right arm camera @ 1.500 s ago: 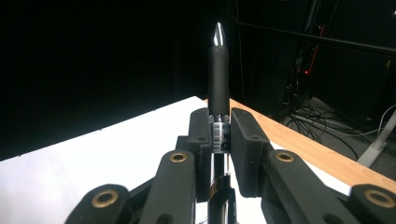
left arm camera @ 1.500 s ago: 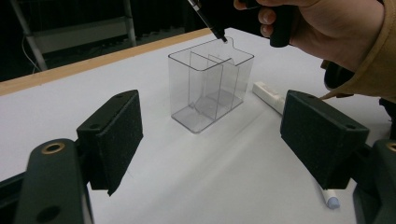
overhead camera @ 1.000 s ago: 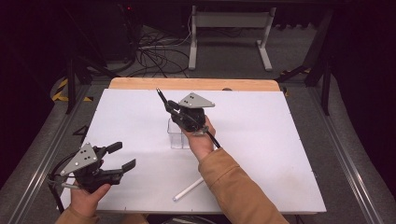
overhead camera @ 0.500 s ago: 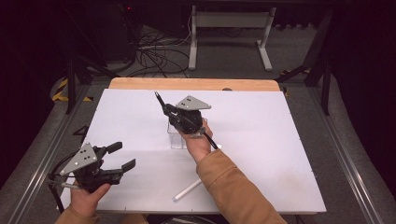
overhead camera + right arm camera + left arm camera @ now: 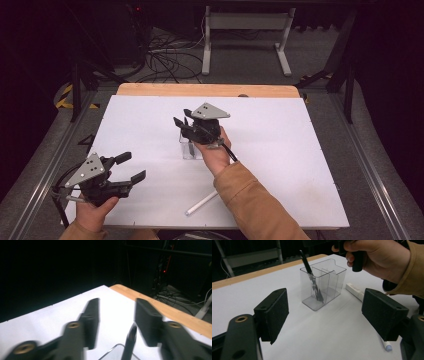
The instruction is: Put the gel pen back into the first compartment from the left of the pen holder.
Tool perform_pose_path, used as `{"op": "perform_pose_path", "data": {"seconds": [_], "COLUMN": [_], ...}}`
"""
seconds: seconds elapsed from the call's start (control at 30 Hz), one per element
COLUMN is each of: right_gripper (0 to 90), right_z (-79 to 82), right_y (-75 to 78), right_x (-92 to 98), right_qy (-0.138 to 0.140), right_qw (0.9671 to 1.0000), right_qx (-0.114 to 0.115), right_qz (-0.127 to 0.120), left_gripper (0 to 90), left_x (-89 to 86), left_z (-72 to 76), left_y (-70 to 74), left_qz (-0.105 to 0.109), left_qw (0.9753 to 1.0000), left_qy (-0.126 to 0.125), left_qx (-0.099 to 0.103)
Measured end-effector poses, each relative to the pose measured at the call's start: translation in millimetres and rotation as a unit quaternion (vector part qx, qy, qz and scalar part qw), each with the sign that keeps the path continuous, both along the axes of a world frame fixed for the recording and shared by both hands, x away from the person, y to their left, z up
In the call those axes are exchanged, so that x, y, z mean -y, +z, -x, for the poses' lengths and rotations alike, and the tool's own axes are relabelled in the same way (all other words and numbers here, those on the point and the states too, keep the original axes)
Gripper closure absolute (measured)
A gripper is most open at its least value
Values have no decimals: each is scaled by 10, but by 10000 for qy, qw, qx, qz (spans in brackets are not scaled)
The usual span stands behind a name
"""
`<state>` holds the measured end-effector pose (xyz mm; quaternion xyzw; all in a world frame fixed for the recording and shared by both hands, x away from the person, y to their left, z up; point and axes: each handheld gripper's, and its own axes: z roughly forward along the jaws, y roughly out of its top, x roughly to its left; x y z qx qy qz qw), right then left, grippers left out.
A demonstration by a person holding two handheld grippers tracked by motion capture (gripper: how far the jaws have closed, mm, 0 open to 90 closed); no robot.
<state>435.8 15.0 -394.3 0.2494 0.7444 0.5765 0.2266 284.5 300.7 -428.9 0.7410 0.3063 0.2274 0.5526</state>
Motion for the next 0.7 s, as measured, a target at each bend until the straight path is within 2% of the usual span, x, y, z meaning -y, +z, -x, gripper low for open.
{"op": "perform_pose_path", "data": {"seconds": [0.03,0.1,0.13,0.17,0.23,0.33,0.4,0.47,0.53,0.7], "right_gripper": [448,375,344,320,283,234,214,205,196,182], "right_z": [8,31,47,70,117,175,206,252,297,368], "right_y": [19,61,81,102,146,221,278,322,351,362], "right_x": [25,89,119,150,227,381,482,553,598,683], "right_qy": [11,23,1,-10,-36,-47,-42,-88,-115,-109], "right_qw": [10000,10000,10000,10000,9999,9999,9999,9997,9993,9992], "right_qx": [10,-44,-29,-14,62,92,92,225,336,369], "right_qz": [-25,-61,-21,38,135,50,10,32,64,118], "left_gripper": [224,224,224,224,224,222,222,221,221,216], "left_x": [15,14,23,33,40,84,99,105,127,154], "left_z": [5,-9,-9,-7,-20,-32,-55,-80,-91,-92], "left_y": [-4,3,2,2,11,17,18,17,9,26], "left_qz": [88,-12,22,43,-12,19,-50,-91,-9,-79], "left_qw": [9999,10000,10000,10000,10000,9999,9999,9999,9999,9997], "left_qy": [0,-23,-28,-38,-75,-112,-126,-141,-160,-236], "left_qx": [-53,25,-6,-50,17,-11,20,21,-48,-33]}}
